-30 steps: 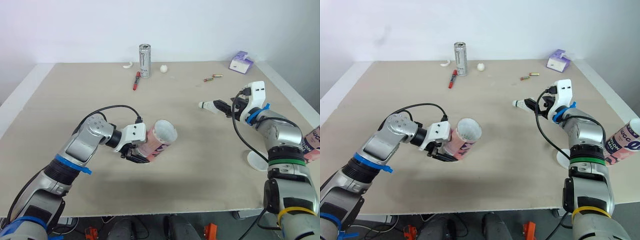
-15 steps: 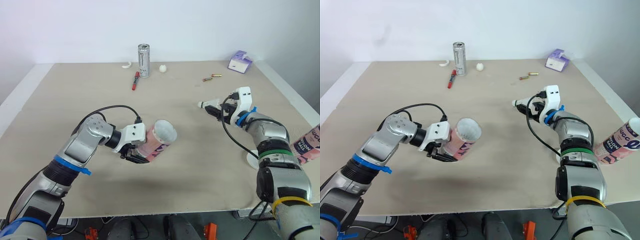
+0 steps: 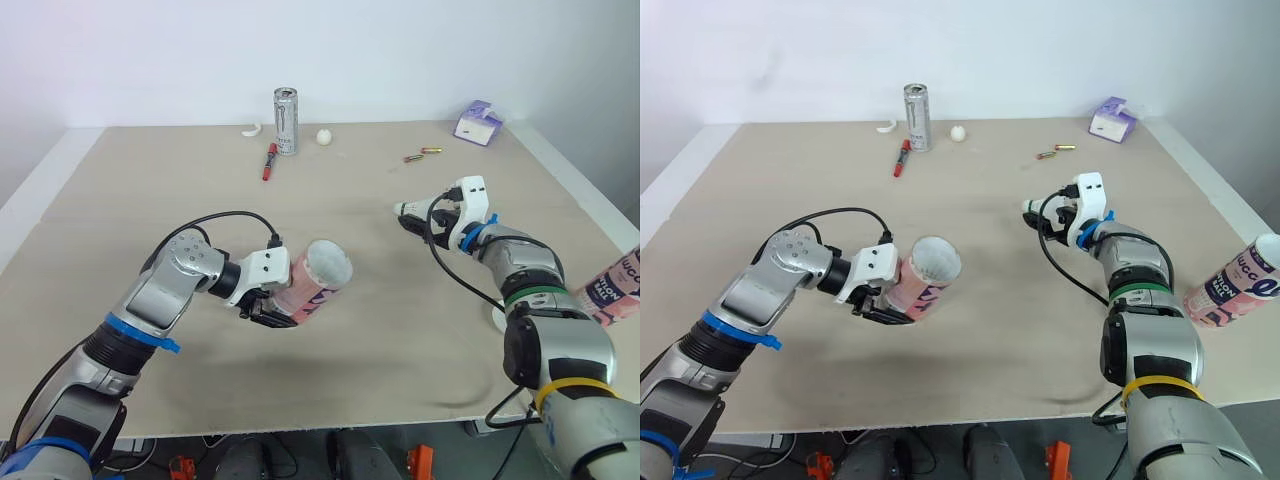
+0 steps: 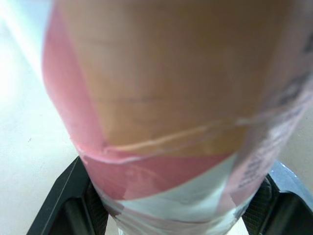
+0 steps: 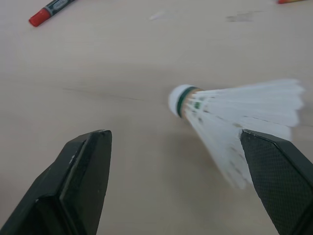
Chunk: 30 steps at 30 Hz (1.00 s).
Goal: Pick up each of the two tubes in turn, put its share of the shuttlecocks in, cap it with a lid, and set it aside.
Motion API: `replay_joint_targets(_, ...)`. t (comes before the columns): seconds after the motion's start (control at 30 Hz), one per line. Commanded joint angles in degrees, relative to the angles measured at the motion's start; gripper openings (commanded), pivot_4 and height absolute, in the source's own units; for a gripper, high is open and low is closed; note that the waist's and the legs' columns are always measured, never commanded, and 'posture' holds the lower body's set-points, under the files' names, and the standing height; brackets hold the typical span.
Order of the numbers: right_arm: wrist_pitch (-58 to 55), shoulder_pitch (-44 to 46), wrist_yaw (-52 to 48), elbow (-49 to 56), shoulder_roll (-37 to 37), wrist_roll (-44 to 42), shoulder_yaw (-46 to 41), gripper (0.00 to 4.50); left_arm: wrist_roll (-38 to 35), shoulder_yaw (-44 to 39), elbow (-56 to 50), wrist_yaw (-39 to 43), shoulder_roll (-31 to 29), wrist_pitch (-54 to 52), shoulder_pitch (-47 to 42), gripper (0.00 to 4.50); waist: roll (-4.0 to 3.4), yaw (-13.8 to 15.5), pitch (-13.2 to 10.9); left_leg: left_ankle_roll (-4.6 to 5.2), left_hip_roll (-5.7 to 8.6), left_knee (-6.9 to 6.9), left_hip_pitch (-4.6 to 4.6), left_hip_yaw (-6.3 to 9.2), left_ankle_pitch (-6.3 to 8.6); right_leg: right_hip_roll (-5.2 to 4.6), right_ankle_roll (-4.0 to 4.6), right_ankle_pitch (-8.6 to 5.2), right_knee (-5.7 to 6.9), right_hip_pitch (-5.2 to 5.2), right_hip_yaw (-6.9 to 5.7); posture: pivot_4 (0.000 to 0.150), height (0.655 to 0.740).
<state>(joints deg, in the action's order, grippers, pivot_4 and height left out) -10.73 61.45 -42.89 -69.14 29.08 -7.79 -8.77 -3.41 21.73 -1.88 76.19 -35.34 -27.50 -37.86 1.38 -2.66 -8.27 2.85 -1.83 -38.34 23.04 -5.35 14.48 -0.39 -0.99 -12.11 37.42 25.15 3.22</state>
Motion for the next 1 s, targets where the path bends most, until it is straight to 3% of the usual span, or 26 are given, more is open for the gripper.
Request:
replay_joint_targets(0.03,1.6,2.2,-0.6,-0.2,-0.2,0.7,0.2,4.44,0.6,3.0,0.4,0.8,-1.1,-1.6,2.3,2.98,0.00,0.0,0.0,0.00,0.00,0.00,0.00,0.00,0.00,0.00,0.00,0.00,0.00,0.00,-0.01,0.150,0.7400)
replay_joint_targets(0.07,1.6,2.5,-0.6,-0.4,-0.5,0.7,0.0,4.44,0.7,3.0,0.4,0.8,-1.1,-1.6,2.3,2.98,0.00,0.0,0.0,0.00,0.00,0.00,0.00,0.00,0.00,0.00,0.00,0.00,0.00,0.00,0.00,0.150,0.7400)
replay_joint_targets(0.17,2.1,3.1,-0.4,-0.8,-1.0,0.9,-0.4,3.73,0.7,3.1,0.4,0.7,-1.2,-1.8,2.3,2.98,-0.01,0.0,0.0,0.00,0.00,0.00,0.00,0.00,0.00,0.00,0.00,0.00,0.00,0.00,0.00,0.150,0.7400)
replay_joint_targets(0.37,2.5,3.6,0.9,-1.5,-1.2,1.1,-1.1,0.68,0.6,3.1,0.0,0.6,-1.3,-2.1,2.6,2.98,-0.01,0.0,0.0,-0.01,0.01,0.00,0.00,0.00,0.00,-0.02,0.00,0.00,0.00,0.00,0.00,0.150,0.7400)
replay_joint_targets(0.43,2.5,3.8,1.6,-1.8,-1.2,1.1,-1.3,0.19,0.6,3.2,0.0,0.6,-1.3,-2.1,2.6,2.98,-0.01,0.0,0.0,-0.01,0.01,0.00,0.00,0.00,0.00,-0.02,0.00,0.00,0.00,0.00,-0.01,0.150,0.7400)
replay_joint_targets(0.83,3.0,2.1,-0.9,2.7,-1.0,0.3,-0.9,0.19,0.5,3.2,0.2,0.5,-1.1,-2.3,2.4,2.98,-0.01,0.0,0.0,-0.01,0.01,0.00,0.00,0.00,0.00,-0.02,0.00,0.00,0.00,0.00,-0.01,0.150,0.7400)
replay_joint_targets(1.0,-3.5,-6.3,-5.1,22.3,-1.3,-3.4,-0.4,0.19,0.4,3.2,0.4,0.5,-0.9,-2.2,2.3,2.98,-0.02,0.0,0.0,-0.01,0.01,0.00,0.00,0.02,0.00,-0.02,0.00,0.00,0.00,-0.01,-0.02,0.150,0.7400)
